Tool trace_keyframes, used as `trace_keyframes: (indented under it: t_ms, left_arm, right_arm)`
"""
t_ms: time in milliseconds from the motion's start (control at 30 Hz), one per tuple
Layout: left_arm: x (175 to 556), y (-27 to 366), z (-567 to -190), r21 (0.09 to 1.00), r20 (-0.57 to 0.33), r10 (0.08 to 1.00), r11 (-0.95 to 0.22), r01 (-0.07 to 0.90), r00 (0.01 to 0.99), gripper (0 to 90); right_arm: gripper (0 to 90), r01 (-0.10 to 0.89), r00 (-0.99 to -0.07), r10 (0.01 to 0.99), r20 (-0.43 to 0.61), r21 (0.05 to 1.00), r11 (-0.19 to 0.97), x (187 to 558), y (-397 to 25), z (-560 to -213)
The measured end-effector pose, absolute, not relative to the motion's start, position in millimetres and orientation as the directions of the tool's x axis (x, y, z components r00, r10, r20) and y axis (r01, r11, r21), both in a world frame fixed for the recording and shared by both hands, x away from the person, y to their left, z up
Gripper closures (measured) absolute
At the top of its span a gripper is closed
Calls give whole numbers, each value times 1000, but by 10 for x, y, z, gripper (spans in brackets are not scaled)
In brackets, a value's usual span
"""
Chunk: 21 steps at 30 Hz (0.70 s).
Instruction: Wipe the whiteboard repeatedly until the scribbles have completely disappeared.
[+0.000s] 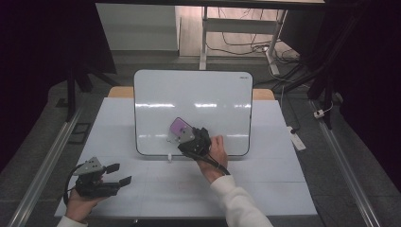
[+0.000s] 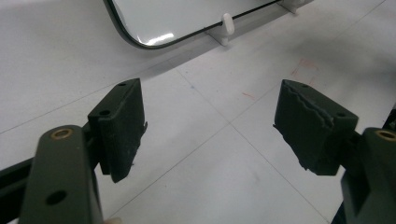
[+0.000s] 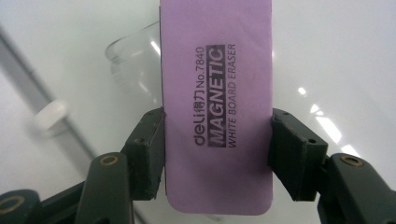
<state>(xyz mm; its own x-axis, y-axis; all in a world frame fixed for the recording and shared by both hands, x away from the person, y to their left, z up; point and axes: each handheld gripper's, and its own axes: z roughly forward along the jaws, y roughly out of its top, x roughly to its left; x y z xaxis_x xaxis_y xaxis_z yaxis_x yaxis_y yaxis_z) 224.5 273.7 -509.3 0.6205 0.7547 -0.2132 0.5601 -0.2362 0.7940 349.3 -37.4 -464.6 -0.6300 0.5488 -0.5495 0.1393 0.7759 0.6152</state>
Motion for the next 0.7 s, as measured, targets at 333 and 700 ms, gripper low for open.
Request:
trace_keyframes:
  t_ms: [333, 700]
  left_arm:
    - [2246, 2735, -5095, 793, -210, 755, -240, 560, 621, 252]
    - [2245, 2740, -5095, 793, -213, 755, -238, 561, 620, 252]
  right_arm:
    - [405, 86, -660, 466, -589, 557, 826, 3349, -125, -4810]
    - [405, 43, -678, 388, -624, 494, 869, 3165, -69, -5027]
